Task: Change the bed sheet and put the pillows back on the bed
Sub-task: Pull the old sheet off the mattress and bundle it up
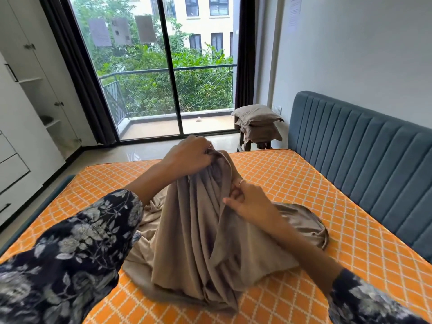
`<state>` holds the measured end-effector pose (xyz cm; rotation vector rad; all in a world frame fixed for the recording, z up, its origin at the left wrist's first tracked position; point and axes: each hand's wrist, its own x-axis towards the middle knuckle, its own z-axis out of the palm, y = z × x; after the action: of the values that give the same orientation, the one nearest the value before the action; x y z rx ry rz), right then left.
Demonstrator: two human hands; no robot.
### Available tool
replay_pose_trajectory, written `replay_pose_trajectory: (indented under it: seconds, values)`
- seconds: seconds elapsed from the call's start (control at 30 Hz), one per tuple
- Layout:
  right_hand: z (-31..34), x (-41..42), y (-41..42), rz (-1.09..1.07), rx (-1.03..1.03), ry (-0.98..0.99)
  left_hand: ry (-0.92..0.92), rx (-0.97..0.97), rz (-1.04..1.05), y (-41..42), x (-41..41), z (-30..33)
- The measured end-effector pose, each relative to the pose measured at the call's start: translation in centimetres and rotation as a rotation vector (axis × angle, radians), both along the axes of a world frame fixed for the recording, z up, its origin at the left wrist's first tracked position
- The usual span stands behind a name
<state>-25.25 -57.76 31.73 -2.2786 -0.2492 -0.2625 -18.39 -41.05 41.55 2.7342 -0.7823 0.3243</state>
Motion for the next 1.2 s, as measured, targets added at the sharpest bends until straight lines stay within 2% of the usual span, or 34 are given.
replay_pose_trajectory:
  seconds: [0.13,0.2,0.27,0.37,0.47,0.63,0.77,0.87,0.97,1.07,1.13,1.2]
  values:
    - [-7.0,-1.8,1.8,-0.131,-0.028,0.275,-0.041,-0.045,0.054,-1.4,-1.2,0.5]
    - [-9.2,-2.7,2.2,-0.213,-0.048,0.342,-0.048,-0.069,0.09,-1.9,-1.6,0.6]
    - [-10.2,-3.0,2.2,-0.252,-0.054,0.456,-0.036,-0.075,0.13,-2.2,-1.7,0.7]
    - [-10.1,-3.1,2.0,-0.2,0.015,0.664,-0.02,-0.083,0.176,-2.8,-2.1,0.6]
    - [-9.9,-2.8,1.9,-0.23,0.005,0.667,-0.017,-0.091,0.208,-3.7,-2.6,0.3]
    - [-9.2,-1.6,0.1,-0.275,-0.072,0.537,-0.009,-0.1,0.204,-5.6,-3.2,-0.3]
    - [-11.3,-2.4,-3.2,-0.261,-0.051,0.481,0.033,-0.096,0.22,-6.0,-3.5,-2.2]
    - [-14.8,-4.1,-6.4,-0.224,-0.123,0.529,0.199,-0.045,0.214,-5.9,-4.2,-5.5]
    - [-17.7,-5.3,-9.6,-0.177,-0.119,0.56,0.519,0.151,0.135,-4.8,-5.1,-8.9]
    - [-19.4,-5.4,-12.9,-0.173,-0.16,0.593,0.746,0.339,0.093,-2.8,-5.0,-11.0]
    - [-19.8,-4.0,-14.2,-0.156,-0.199,0.667,0.81,0.423,0.103,-1.6,-4.1,-11.1]
    - [-16.7,-1.0,-14.2,-0.111,-0.181,0.618,0.763,0.485,0.116,-0.6,-1.6,-8.9]
